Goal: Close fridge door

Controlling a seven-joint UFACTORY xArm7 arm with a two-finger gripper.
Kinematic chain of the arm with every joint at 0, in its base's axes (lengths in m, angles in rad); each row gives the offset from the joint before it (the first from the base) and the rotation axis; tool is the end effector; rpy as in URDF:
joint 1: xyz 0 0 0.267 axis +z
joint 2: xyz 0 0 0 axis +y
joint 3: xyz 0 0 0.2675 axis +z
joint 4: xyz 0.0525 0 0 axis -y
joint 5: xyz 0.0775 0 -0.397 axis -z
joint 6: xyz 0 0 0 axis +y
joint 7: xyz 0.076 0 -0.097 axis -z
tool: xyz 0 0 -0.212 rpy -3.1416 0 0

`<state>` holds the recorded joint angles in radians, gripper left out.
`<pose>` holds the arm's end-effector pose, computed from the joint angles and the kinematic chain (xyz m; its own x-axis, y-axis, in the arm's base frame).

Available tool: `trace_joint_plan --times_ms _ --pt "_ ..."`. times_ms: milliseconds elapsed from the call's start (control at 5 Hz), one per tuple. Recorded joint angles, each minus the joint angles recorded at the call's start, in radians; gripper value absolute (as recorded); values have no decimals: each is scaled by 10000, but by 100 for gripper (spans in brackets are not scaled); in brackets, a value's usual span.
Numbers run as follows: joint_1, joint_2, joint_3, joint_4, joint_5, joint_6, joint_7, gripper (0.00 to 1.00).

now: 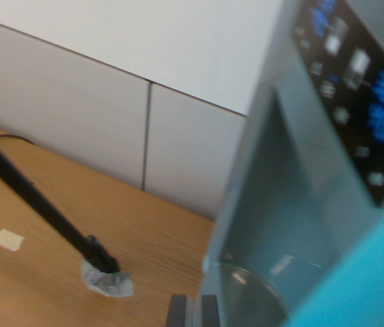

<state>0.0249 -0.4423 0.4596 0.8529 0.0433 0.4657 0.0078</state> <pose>0.5520 0.2781 0.3185 0.5974 0.3837 0.7042 0.4093 -0.9010 0.1438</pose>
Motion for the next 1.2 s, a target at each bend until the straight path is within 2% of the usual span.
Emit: trace_joint_plan --times_ms 200,400,600,800,1000,1200 --pt "-120 214 -230 105 0 -8 0 100" --pt "-120 214 -230 105 0 -8 0 100" --pt "-251 397 -612 272 0 -8 0 100" --pt "-251 397 -612 272 0 -8 0 100" --pt "-328 664 -976 464 0 -8 0 100" --pt "-328 664 -976 464 0 -8 0 100"
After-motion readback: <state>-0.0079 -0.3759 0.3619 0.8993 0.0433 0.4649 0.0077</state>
